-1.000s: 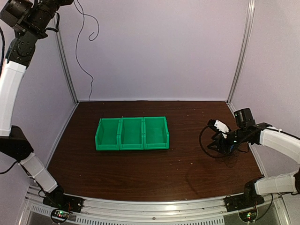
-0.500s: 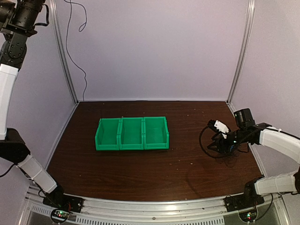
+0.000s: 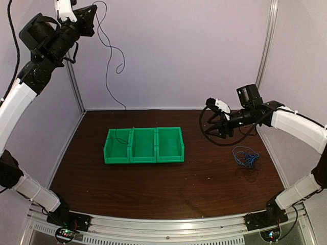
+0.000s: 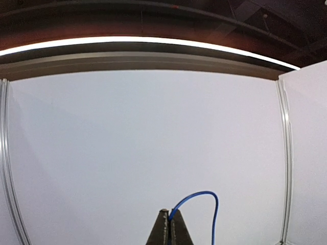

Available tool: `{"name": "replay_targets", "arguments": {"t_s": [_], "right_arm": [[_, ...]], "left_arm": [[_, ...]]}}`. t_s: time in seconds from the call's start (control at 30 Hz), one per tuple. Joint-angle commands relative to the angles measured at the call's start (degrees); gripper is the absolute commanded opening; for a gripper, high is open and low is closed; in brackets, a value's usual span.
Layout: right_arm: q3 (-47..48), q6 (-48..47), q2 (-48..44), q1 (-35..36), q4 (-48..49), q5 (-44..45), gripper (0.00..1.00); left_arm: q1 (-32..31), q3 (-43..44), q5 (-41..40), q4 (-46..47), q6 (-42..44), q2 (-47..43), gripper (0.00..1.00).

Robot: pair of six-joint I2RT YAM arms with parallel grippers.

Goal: Untangle the cables

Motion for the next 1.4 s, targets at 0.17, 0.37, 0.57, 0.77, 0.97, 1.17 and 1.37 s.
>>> {"name": "replay_targets", "arguments": {"t_s": [0.17, 0.37, 0.57, 0.77, 0.97, 1.17, 1.37], "right_arm": [[14.1, 1.6, 16.6, 9.7, -6.8, -6.6, 0.56], [7.8, -0.5, 10.3, 9.7, -6.8, -2.4, 0.56], [0.4, -1.0, 1.7, 8.7, -5.0, 3.5, 0.58], [-4.1, -0.7, -2.8, 5.1, -5.2, 4.0, 0.58], [-8.1, -1.3, -6.4, 3.0, -7.7, 4.7, 0.58], [-12.5, 0.1, -11.4, 1.9, -4.7, 5.7, 0.58], [-13.3, 0.4, -11.0, 1.0, -3.8, 4.8, 0.58]], "left_arm": [[0.4, -19.8, -16.7, -3.0, 0.6, -7.6, 0.0], [0.8, -31.2, -22.5, -6.0, 1.7, -12.8, 0.0], [1.0, -42.4, -18.1, -10.5, -7.4, -13.9, 0.0], [1.2, -46.8, -15.4, -11.0, -13.3, -8.8, 0.0], [4.0, -46.1, -16.3, -11.6, -14.7, -1.6, 0.0], [8.7, -43.6, -16.3, -9.7, -14.6, -1.7, 0.0], [14.1, -36.6, -12.8, -9.1, -12.6, 2.3, 0.0]]}}
